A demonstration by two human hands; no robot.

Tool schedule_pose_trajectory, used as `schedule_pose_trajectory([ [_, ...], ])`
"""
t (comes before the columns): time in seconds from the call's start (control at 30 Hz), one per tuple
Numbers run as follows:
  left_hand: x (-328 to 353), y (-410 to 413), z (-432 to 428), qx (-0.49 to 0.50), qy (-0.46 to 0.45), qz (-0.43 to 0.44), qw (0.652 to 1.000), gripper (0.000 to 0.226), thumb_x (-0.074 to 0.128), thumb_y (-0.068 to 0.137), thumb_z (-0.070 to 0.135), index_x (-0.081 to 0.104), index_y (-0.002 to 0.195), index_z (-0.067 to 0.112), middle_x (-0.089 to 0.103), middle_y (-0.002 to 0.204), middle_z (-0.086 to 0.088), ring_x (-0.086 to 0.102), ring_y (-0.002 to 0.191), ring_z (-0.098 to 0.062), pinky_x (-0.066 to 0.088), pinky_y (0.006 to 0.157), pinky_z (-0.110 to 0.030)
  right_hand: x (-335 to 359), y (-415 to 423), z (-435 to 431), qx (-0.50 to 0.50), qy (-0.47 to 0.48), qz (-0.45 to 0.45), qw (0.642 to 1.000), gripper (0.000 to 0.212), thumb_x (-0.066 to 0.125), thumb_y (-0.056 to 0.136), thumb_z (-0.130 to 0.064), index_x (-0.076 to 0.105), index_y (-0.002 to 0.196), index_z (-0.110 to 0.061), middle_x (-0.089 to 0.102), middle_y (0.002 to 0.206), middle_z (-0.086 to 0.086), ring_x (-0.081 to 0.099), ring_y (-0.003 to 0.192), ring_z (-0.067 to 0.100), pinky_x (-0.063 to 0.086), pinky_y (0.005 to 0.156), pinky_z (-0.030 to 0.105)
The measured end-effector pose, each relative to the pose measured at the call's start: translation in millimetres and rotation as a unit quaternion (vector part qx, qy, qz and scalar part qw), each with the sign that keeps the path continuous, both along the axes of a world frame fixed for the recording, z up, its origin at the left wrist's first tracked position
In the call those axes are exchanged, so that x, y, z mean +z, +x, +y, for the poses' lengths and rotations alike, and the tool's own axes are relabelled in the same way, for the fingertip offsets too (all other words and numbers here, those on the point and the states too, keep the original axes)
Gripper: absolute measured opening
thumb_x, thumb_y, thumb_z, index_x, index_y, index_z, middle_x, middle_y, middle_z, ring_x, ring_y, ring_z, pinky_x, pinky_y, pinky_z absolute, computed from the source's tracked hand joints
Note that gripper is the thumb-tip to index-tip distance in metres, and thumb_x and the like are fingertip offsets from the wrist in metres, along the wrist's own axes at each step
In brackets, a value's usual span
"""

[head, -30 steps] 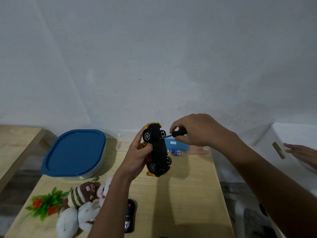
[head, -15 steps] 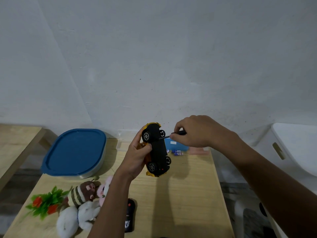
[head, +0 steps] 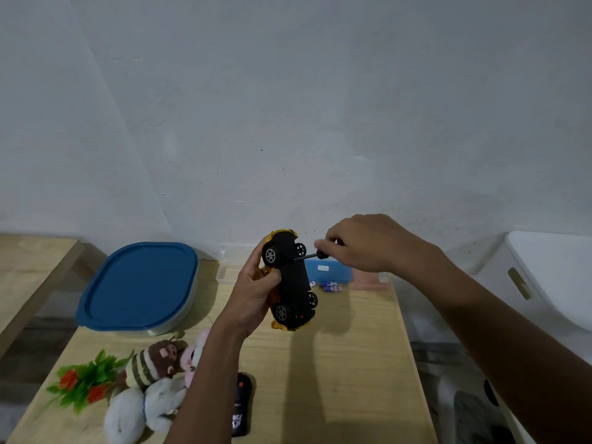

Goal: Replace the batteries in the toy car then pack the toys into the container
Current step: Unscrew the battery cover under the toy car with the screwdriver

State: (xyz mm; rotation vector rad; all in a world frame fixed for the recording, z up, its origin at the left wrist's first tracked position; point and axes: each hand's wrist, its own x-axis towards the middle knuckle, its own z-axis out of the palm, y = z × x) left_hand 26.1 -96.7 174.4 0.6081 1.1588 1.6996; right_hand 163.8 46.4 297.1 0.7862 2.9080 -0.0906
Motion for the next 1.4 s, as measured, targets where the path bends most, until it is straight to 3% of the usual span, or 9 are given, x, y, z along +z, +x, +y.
schedule_pose_trajectory([
  [0.13, 0.0, -0.8, -0.9, 0.005, 0.0, -0.002, 1.0, 0.069, 0.067, 0.076, 0.009, 0.051, 0.14, 0.029, 0.069, 0.115, -0.01, 0.068, 0.097, -0.027, 0.057, 0.077, -0.043, 1.0, 1.5, 3.5, 0.026, -0.043, 0.029, 0.998, 0.019, 0.06, 0.091, -0.043, 0.064, 0.109, -0.039, 0.066, 0.103, -0.013, 0.055, 0.082, 0.006, 0.043, 0.066, 0.026],
  [0.27, -0.1, -0.5, -0.6, 0.001, 0.001, 0.002, 1.0, 0.066, 0.061, 0.079, 0.006, 0.051, 0.14, 0.03, 0.068, 0.115, -0.011, 0.068, 0.099, -0.029, 0.058, 0.08, -0.046, -2.6, 0.6, 6.7, 0.017, -0.11, 0.021, 0.993, 0.034, 0.067, 0.09, -0.025, 0.061, 0.122, -0.032, 0.062, 0.114, -0.008, 0.057, 0.094, 0.009, 0.05, 0.084, 0.032],
  [0.43, 0.9, -1.9, 0.5, 0.0, 0.003, 0.004, 1.0, 0.068, 0.061, 0.079, 0.006, 0.049, 0.141, 0.031, 0.069, 0.113, -0.009, 0.067, 0.098, -0.029, 0.057, 0.082, -0.047, -5.6, -2.9, 4.7, -0.018, -0.085, -0.023, 0.996, 0.047, 0.052, 0.089, -0.061, 0.069, 0.085, -0.017, 0.064, 0.073, 0.0, 0.058, 0.062, 0.017, 0.042, 0.055, 0.028],
  [0.5, 0.3, -2.3, 0.8, 0.001, 0.001, 0.005, 1.0, 0.068, 0.061, 0.079, 0.006, 0.049, 0.141, 0.031, 0.07, 0.11, -0.008, 0.067, 0.097, -0.029, 0.058, 0.082, -0.047, -5.2, -3.1, 3.1, -0.009, -0.064, -0.004, 0.998, 0.054, 0.041, 0.096, -0.056, 0.06, 0.069, -0.013, 0.056, 0.062, 0.0, 0.049, 0.053, 0.016, 0.035, 0.051, 0.028],
  [0.67, -0.7, -3.6, 0.3, 0.003, -0.002, -0.003, 1.0, 0.07, 0.062, 0.078, 0.005, 0.048, 0.143, 0.029, 0.069, 0.114, -0.01, 0.067, 0.098, -0.03, 0.058, 0.083, -0.048, 1.8, 0.2, 5.9, 0.042, -0.043, 0.013, 0.998, 0.02, 0.057, 0.092, -0.047, 0.067, 0.107, -0.038, 0.062, 0.097, -0.013, 0.057, 0.084, 0.009, 0.047, 0.07, 0.029],
  [0.8, -2.8, -2.7, 1.8, -0.002, -0.001, -0.004, 1.0, 0.069, 0.062, 0.08, 0.004, 0.048, 0.142, 0.029, 0.066, 0.117, -0.016, 0.065, 0.099, -0.032, 0.057, 0.081, -0.047, 3.6, -1.3, 6.2, 0.038, -0.063, 0.017, 0.997, 0.024, 0.066, 0.087, -0.045, 0.065, 0.11, -0.039, 0.06, 0.096, -0.013, 0.058, 0.089, 0.009, 0.046, 0.07, 0.028],
  [1.0, -2.0, -2.9, 3.7, -0.002, 0.006, 0.007, 1.0, 0.067, 0.06, 0.081, 0.005, 0.049, 0.142, 0.028, 0.068, 0.115, -0.011, 0.067, 0.096, -0.028, 0.058, 0.076, -0.042, -1.8, -7.5, 4.7, -0.027, -0.063, 0.025, 0.997, 0.056, 0.042, 0.097, -0.052, 0.046, 0.057, -0.013, 0.04, 0.053, 0.002, 0.035, 0.046, 0.017, 0.028, 0.048, 0.027],
  [1.2, -3.0, -4.6, 1.6, 0.0, 0.004, 0.007, 1.0, 0.069, 0.06, 0.08, 0.004, 0.048, 0.143, 0.028, 0.069, 0.115, -0.011, 0.067, 0.099, -0.03, 0.057, 0.079, -0.045, 1.8, -1.0, 6.9, 0.003, -0.114, 0.042, 0.993, 0.026, 0.067, 0.084, -0.052, 0.068, 0.099, -0.031, 0.064, 0.085, -0.013, 0.059, 0.077, 0.007, 0.045, 0.063, 0.025],
  [1.4, -0.6, -4.6, 3.1, 0.001, 0.005, 0.005, 1.0, 0.068, 0.06, 0.08, 0.006, 0.048, 0.142, 0.03, 0.069, 0.116, -0.009, 0.067, 0.102, -0.03, 0.057, 0.078, -0.045, -1.4, -3.9, 5.0, 0.009, -0.025, 0.039, 0.999, 0.044, 0.036, 0.098, -0.055, 0.07, 0.103, -0.027, 0.057, 0.074, -0.012, 0.051, 0.064, 0.008, 0.04, 0.06, 0.028],
])
